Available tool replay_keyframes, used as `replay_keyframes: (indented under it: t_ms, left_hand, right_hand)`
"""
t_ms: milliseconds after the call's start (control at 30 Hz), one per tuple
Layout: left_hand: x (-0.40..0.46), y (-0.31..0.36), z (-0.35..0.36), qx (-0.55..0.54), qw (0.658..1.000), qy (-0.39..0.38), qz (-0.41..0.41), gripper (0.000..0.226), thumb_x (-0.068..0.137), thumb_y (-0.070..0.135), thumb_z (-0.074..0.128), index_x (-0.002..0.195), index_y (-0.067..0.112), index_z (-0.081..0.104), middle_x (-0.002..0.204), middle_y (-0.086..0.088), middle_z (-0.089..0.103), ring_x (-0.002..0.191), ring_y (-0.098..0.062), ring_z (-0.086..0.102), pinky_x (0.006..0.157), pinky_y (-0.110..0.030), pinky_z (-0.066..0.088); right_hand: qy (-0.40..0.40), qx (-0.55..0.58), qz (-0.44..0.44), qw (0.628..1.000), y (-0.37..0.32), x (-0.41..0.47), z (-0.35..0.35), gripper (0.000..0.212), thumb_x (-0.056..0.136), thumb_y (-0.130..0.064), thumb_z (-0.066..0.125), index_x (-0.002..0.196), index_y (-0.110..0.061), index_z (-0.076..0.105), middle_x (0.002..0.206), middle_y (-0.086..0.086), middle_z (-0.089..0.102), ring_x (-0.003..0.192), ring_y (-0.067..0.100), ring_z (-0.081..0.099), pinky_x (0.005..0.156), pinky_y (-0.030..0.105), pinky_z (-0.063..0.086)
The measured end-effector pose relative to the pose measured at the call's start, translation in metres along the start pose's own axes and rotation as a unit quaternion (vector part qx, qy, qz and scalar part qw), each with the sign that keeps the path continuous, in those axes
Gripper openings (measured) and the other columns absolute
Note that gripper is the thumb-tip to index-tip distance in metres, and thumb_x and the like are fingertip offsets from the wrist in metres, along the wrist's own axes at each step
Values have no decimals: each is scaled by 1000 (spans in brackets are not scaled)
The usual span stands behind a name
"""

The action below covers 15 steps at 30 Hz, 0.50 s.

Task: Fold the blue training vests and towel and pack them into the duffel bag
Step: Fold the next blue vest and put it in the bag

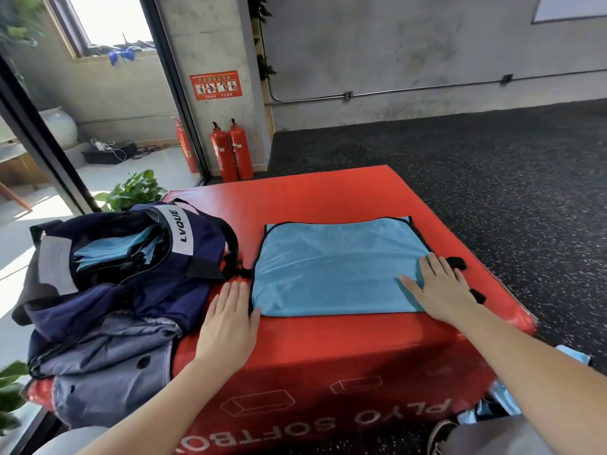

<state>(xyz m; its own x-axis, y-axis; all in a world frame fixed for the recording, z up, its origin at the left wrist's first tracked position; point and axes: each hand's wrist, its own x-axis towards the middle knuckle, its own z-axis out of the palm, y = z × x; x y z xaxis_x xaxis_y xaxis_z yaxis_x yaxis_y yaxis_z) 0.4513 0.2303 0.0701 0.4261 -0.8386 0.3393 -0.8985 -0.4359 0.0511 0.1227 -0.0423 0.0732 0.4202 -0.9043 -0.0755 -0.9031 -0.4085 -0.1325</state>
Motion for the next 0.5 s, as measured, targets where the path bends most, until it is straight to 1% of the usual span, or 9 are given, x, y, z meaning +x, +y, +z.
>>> replay_keyframes:
  t_ms: [67,100,167,200,267,333,400,467,500]
  left_hand:
    - [6,17,-1,-67,995,31,63,57,100,36,35,142,2,52,145,-15,54,139,-31,46,112,-46,42]
    - [8,26,-2,-88,990,38,98,49,99,29,42,140,5,55,142,-12,57,137,-29,48,109,-47,46]
    - [9,37,0,-83,985,46,142,36,90,17,64,126,12,65,125,-6,66,119,-26,56,88,-45,56]
    - [8,39,3,-70,987,44,141,32,84,14,72,116,14,70,114,-3,69,107,-26,59,77,-42,57]
    - [7,37,7,-61,991,28,115,21,84,19,70,105,18,74,97,3,70,89,-26,61,65,-36,54]
    - [8,32,9,-86,993,12,78,14,91,23,65,101,21,74,89,9,67,84,-24,59,58,-33,50]
    - [9,28,11,-94,994,7,48,14,93,27,67,103,21,74,90,10,67,83,-24,58,55,-33,49]
    - [8,29,10,-72,997,4,36,15,91,30,67,103,21,74,89,10,68,81,-25,57,53,-33,48]
    - [7,31,9,-53,998,0,29,15,91,33,66,99,22,73,87,9,67,80,-25,57,53,-33,47]
  right_hand:
    - [11,7,-6,1000,0,-3,-1,92,92,-76,9,162,-17,6,170,4,-4,156,23,-4,126,48,6]
    - [15,8,-10,1000,0,-5,-3,89,93,-76,11,162,-19,8,170,4,-4,156,23,-4,126,47,7]
    - [23,2,-24,999,2,-6,-8,83,96,-74,21,161,-22,13,170,2,0,156,23,-4,124,46,8]
    - [32,-1,-37,999,5,-7,-11,80,97,-71,28,160,-23,17,169,1,6,156,23,-2,124,46,10]
    - [60,19,-76,995,14,-11,-16,72,97,-63,45,155,-23,32,165,0,25,155,20,9,123,44,19]
    - [66,53,-129,988,23,-18,-23,59,95,-53,59,144,-22,51,152,-2,47,150,18,27,120,36,26]
    - [46,72,-186,979,29,-30,-27,43,92,-43,68,129,-20,66,134,-3,62,136,16,47,112,24,30]
    - [27,79,-212,974,36,-40,-28,32,90,-35,73,118,-21,72,126,-8,66,126,11,55,108,16,31]
    - [20,85,-213,973,39,-43,-28,30,88,-31,73,117,-22,73,126,-11,66,124,7,56,110,17,32]
